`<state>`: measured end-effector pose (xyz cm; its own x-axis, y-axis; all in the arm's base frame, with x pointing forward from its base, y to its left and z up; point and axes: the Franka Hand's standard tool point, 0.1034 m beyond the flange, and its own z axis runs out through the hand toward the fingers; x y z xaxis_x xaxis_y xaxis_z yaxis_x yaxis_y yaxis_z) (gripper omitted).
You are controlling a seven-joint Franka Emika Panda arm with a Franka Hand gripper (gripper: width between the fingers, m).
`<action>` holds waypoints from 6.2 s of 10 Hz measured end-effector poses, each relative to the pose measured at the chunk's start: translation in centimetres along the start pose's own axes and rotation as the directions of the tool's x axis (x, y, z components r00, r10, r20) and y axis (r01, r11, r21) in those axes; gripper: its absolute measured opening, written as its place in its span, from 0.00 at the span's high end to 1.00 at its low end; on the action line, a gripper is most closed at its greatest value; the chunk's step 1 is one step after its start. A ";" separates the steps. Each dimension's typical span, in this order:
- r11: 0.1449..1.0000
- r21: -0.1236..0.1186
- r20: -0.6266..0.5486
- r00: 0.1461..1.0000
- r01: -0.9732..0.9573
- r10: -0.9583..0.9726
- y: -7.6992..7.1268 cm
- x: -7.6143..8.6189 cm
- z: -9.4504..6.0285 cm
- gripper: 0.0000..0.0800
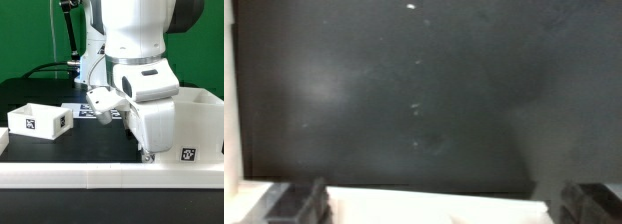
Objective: Assemble drawer
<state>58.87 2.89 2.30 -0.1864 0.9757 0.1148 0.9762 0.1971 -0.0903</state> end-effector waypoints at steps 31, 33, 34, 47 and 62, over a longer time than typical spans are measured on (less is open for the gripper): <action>0.520 -0.235 -0.115 0.555 -0.821 0.824 -12.5 -12.4 -4.5 0.19; 0.421 -0.217 -0.143 0.455 -0.881 0.879 -12.5 -12.3 -4.3 0.19; 0.385 -0.210 -0.152 0.419 -0.899 0.895 -12.5 -12.3 -4.3 0.19; -0.414 0.028 -0.154 -0.413 -0.910 0.897 -14.1 -10.5 -3.0 0.19; -0.433 0.008 -0.132 -0.430 -0.902 0.893 -17.4 -9.4 2.3 0.57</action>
Offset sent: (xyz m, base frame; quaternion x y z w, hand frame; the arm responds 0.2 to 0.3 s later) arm -0.0132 -0.0474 0.0117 0.0064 -0.0216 -0.0097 0.9997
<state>43.33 -9.48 0.50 0.9667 -0.2558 0.0003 -0.2552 -0.9642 -0.0724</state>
